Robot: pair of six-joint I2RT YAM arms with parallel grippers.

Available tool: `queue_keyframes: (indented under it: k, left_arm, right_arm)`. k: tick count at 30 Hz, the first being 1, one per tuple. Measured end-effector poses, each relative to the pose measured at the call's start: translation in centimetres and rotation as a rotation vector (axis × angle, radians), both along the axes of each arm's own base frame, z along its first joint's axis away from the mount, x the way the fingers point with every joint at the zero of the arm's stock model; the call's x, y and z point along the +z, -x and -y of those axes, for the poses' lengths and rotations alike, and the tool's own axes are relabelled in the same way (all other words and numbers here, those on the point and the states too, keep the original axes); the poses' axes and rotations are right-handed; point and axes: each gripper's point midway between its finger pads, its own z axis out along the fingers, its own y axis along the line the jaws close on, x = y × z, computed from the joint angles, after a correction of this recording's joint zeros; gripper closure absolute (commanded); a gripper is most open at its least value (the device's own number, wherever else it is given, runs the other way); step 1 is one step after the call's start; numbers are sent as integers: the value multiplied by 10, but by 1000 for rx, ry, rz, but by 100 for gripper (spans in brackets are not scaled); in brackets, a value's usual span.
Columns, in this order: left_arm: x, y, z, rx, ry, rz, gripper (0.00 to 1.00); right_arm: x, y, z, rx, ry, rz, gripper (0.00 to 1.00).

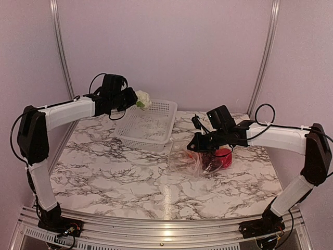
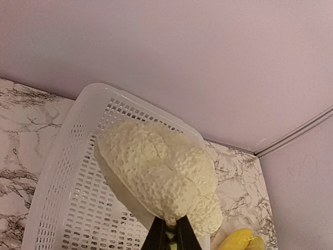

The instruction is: Open the zip-top bag and remove the fake food

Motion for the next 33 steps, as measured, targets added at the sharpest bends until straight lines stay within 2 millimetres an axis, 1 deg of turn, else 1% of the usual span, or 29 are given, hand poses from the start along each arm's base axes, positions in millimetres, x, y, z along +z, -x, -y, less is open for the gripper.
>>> queue_keyframes:
  k: [1, 4, 7, 11, 13, 15, 16, 17, 19, 21, 22, 23, 27, 28, 31, 33]
  left_arm:
    - [-11, -11, 1, 5, -40, -21, 100]
    - [-32, -42, 7, 12, -133, -36, 100]
    - [-60, -64, 10, 23, -229, -58, 100]
    - [-103, -79, 9, 28, -347, -105, 100]
    - [-125, -84, 6, 36, -403, -129, 100]
    - [-144, -83, 2, 37, -452, -154, 100]
    - [-148, -84, 2, 37, -469, -151, 96]
    - [-147, -85, 3, 35, -477, -142, 86]
    - [-139, -87, 8, 25, -485, -116, 64]
    - [-137, -88, 13, 9, -492, -101, 43]
    - [-137, -87, 14, -2, -496, -99, 37]
    - [-139, -87, 16, -10, -489, -102, 35]
    - [-139, -84, 26, -49, -455, -101, 30]
    - [-138, -82, 29, -60, -442, -100, 27]
    - [-134, -71, 30, -88, -413, -113, 22]
    - [-125, -58, 28, -105, -384, -115, 21]
  right_arm:
    - [1, 1, -1, 7, -5, 0, 100]
    - [2, 2, -3, 16, -14, -2, 100]
    - [3, 2, -5, 23, -25, -2, 100]
    - [5, 4, -7, 34, -38, -9, 100]
    - [6, 5, -9, 43, -48, -12, 100]
    - [7, 6, -10, 51, -56, -14, 100]
    - [7, 7, -11, 56, -61, -17, 100]
    - [8, 8, -12, 61, -65, -18, 100]
    - [8, 9, -13, 68, -71, -21, 100]
    - [9, 10, -14, 76, -77, -25, 100]
    - [10, 11, -15, 79, -80, -26, 100]
    - [10, 11, -15, 81, -82, -27, 100]
    - [11, 12, -16, 88, -90, -26, 100]
    - [12, 12, -17, 89, -93, -24, 100]
    - [15, 12, -17, 94, -102, -17, 100]
    - [18, 13, -17, 97, -108, -10, 100]
